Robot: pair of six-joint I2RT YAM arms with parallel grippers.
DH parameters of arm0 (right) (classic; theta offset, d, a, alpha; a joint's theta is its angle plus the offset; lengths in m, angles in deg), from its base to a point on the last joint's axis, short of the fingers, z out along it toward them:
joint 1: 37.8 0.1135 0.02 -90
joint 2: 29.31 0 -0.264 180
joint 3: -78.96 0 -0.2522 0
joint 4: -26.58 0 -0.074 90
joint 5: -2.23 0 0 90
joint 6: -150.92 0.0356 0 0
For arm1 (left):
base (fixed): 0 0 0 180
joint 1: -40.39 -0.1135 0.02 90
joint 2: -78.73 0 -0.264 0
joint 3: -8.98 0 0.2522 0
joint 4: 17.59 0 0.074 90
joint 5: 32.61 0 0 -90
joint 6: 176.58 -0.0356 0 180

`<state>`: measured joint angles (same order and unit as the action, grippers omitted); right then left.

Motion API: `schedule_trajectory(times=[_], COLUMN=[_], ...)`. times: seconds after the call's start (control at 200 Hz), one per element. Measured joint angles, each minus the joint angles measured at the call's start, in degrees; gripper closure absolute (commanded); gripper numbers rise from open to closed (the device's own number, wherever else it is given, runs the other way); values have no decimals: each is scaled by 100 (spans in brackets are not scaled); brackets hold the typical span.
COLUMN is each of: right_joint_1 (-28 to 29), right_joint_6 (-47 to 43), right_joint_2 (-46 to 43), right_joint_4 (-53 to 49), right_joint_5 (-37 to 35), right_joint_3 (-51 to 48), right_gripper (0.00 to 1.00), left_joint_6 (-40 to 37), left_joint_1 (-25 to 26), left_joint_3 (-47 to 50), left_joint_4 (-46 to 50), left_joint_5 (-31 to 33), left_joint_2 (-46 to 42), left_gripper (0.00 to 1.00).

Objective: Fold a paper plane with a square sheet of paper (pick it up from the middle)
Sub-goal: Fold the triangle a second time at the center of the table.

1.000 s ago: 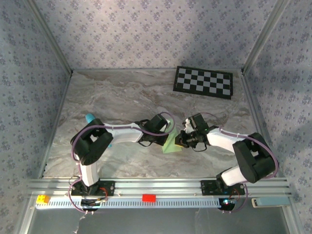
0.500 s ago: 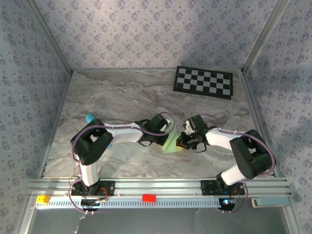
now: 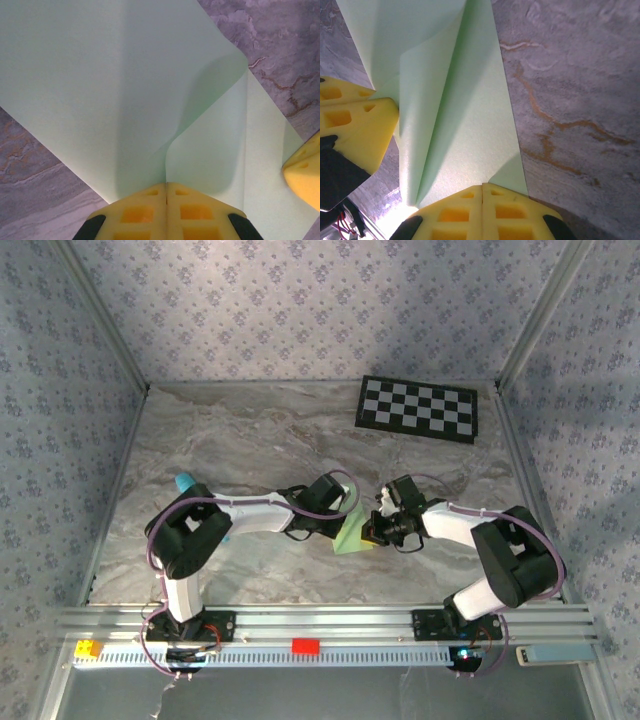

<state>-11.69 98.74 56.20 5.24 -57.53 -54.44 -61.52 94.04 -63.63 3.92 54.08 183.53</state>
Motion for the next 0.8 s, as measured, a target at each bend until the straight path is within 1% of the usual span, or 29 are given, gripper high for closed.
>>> schedule_trajectory(times=[0.43,0.8], right_joint_1=[-15,-15], right_joint_6=[0,0], right_joint_2=[7,7], right_joint_4=[0,-4], right_joint_5=[20,20], right_joint_3=[0,0], right_gripper=[96,96], left_joint_6=[2,2], left_joint_1=[0,0], left_joint_3=[0,0], left_joint_4=[-22,-13], left_joint_5=[20,22], left_joint_2=[-24,-258], left_gripper=[100,100])
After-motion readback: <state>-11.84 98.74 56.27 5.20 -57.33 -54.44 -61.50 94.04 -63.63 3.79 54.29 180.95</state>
